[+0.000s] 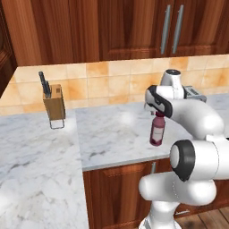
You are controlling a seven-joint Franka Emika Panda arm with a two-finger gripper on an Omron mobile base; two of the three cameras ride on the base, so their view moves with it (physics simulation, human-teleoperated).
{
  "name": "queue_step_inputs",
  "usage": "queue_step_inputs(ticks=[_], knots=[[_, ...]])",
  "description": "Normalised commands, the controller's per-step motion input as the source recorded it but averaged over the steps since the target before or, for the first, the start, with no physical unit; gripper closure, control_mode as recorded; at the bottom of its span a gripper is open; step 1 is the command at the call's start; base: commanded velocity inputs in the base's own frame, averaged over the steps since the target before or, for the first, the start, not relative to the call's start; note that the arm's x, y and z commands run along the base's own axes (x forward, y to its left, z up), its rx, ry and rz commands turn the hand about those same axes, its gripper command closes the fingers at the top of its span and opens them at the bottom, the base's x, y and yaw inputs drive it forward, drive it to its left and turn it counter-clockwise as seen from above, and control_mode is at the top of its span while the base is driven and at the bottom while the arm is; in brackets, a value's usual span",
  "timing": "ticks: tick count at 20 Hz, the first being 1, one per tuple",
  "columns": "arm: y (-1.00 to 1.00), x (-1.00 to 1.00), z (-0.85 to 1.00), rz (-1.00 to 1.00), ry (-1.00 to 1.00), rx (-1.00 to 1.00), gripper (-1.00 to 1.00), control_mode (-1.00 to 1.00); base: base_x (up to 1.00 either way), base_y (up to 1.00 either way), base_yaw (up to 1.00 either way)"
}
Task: There is a wine glass and glass cup on the dining counter. Place the wine bottle next to the wine glass and the juice bottle next to the glass cup.
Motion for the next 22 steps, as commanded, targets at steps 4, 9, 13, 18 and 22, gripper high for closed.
queue_step_inputs(ticks=[4, 9, 13, 18, 22], knots=[[-0.02, 0.17, -0.08, 0.01, 0.09, 0.00, -1.00, -1.00, 0.00, 0.00, 0.00], [-0.06, 0.11, -0.04, 0.03, 0.04, 0.00, -1.00, -1.00, 0.00, 0.00, 0.00], [-0.14, 0.00, -0.13, 0.00, 0.11, -0.02, -1.00, -1.00, 0.00, 0.00, 0.00], [-0.04, 0.00, -0.18, 0.01, 0.08, 0.00, -1.00, -1.00, 0.00, 0.00, 0.00], [0.04, 0.00, -0.14, 0.01, 0.01, 0.00, -1.00, -1.00, 0.00, 0.00, 0.00]])
